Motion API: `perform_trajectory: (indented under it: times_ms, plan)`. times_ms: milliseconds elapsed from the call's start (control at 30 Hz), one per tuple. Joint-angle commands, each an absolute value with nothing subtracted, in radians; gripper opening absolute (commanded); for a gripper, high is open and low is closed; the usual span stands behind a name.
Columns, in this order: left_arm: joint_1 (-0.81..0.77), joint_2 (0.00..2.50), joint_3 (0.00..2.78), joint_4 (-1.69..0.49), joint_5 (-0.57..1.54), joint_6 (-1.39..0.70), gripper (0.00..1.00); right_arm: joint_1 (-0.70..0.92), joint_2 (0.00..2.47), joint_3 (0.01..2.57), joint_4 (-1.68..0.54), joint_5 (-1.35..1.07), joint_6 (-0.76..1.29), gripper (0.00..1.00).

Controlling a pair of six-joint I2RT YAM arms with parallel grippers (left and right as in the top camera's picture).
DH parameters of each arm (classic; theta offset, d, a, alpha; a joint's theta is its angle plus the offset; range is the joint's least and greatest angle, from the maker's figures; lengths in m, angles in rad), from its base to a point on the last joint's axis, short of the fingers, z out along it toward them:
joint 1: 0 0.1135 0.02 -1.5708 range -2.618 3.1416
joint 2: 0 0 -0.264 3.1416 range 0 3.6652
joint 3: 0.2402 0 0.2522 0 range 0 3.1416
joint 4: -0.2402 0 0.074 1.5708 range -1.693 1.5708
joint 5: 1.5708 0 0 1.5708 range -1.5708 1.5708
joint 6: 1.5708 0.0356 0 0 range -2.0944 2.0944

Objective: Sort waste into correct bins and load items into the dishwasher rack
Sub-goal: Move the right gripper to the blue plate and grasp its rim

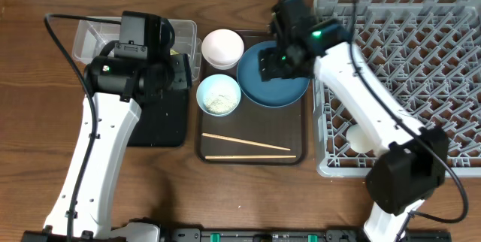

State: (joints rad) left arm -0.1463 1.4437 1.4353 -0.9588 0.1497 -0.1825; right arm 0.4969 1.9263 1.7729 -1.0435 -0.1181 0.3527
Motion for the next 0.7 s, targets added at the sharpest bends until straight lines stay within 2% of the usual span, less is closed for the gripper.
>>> perform_trajectory:
  times_ms: [0, 100, 200, 467, 667]
  plan:
    - [-0.147, 1.444, 1.456, -0.983, 0.141, -0.176, 0.58, 0.525, 1.942, 1.782, -1.048, -0.065, 0.43, 0.64]
    - [-0.147, 1.444, 1.454, -0.993, 0.141, -0.176, 0.62, 0.531, 1.964, 1.781, -1.095, -0.012, 0.504, 0.57]
    - [-0.147, 1.444, 1.452, -0.994, 0.14, -0.176, 0.66, 0.531, 1.981, 1.777, -1.145, 0.027, 0.566, 0.55]
    - [-0.147, 1.444, 1.444, -0.992, 0.14, -0.176, 0.79, 0.531, 2.048, 1.768, -1.201, 0.053, 0.616, 0.51]
    - [-0.147, 1.444, 1.444, -0.994, 0.14, -0.176, 0.85, 0.53, 2.119, 1.753, -1.239, 0.052, 0.659, 0.5]
